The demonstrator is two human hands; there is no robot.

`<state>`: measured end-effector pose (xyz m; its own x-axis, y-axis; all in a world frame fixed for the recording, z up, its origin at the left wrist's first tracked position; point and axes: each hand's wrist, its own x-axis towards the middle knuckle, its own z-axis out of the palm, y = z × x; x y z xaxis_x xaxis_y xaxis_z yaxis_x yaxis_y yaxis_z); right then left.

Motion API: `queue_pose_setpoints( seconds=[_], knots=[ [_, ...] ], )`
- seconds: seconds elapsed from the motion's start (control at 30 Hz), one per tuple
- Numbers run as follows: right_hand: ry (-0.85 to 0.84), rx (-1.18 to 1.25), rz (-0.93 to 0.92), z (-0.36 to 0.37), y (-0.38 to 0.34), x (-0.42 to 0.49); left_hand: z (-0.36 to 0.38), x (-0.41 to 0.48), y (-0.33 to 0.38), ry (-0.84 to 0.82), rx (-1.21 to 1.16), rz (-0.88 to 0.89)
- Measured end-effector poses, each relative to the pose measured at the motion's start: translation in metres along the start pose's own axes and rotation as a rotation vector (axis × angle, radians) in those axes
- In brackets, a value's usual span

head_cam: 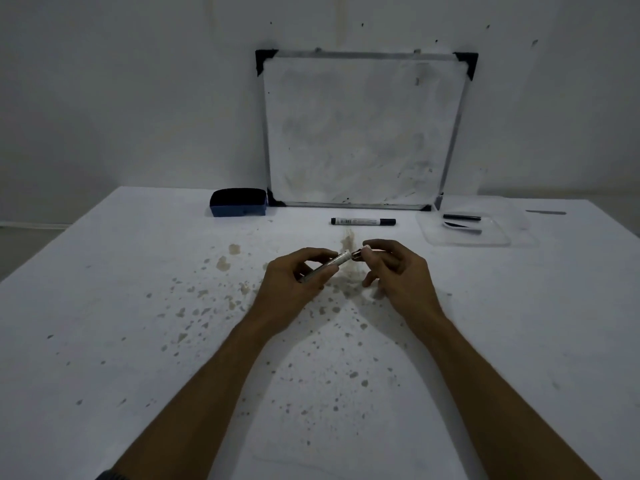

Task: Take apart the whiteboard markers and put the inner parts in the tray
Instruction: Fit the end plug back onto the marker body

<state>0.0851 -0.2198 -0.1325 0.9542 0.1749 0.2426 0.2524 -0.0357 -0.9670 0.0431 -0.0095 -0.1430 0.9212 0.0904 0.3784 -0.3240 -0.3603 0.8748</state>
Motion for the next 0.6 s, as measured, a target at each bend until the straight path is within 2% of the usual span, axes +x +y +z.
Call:
queue_pose_setpoints(
  seconds=[0.3, 0.6],
  knots=[
    [0.027, 0.006, 0.028, 0.0001, -0.0006, -0.0023, 0.0007, -0.0023, 0.0017, -0.059, -0.036, -0.006],
    [0.052, -0.087, -0.086, 0.0004, -0.0022, -0.0046, 0.0017, -0.0042, 0.0041, -0.029, -0.009, 0.058]
  ],
)
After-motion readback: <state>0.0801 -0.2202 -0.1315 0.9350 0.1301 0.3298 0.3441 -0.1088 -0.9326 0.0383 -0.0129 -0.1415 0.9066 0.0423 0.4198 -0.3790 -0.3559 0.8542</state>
